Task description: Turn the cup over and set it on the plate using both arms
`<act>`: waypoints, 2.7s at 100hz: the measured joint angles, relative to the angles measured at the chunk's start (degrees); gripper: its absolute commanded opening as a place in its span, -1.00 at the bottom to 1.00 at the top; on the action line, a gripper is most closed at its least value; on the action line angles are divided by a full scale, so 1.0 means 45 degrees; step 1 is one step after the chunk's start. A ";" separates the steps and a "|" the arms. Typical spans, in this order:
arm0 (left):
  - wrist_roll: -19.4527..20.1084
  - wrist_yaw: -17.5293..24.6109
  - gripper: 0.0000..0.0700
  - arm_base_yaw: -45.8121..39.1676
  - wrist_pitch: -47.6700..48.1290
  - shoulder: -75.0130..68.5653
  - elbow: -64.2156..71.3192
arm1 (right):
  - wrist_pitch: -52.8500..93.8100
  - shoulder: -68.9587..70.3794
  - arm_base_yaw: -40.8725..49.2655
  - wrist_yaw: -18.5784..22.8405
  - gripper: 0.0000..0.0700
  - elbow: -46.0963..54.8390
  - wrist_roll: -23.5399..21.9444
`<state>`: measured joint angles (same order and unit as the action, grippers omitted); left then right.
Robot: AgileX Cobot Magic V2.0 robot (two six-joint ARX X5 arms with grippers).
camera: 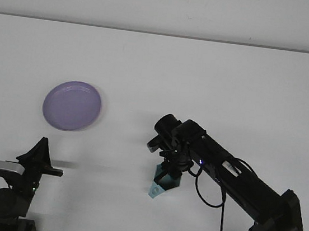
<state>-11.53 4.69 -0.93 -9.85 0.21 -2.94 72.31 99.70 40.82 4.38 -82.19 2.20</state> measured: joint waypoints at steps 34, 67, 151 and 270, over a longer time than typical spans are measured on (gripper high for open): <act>-0.0355 0.0000 -0.97 0.0000 0.0000 0.0000 0.0000 | 0.0219 -0.0029 -0.0219 0.0010 0.10 -0.0991 0.0321; -0.2793 0.1919 -0.96 0.0000 0.0063 0.0321 -0.1083 | -0.2701 -0.4386 -0.2395 0.0233 0.04 -0.1345 0.0408; 0.0296 0.3949 -0.96 0.4901 1.0535 1.3580 -1.3852 | -1.3561 -1.7554 -0.6504 -0.0194 -0.01 1.2711 -0.1258; 0.1059 0.2686 0.56 1.0409 1.3221 2.2969 -1.9093 | -1.4236 -1.7578 -0.6504 -0.0267 -0.01 1.2755 -0.1467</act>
<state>-6.76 16.78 45.91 49.65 103.57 -88.86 8.25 20.60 11.55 3.18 -24.80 -4.40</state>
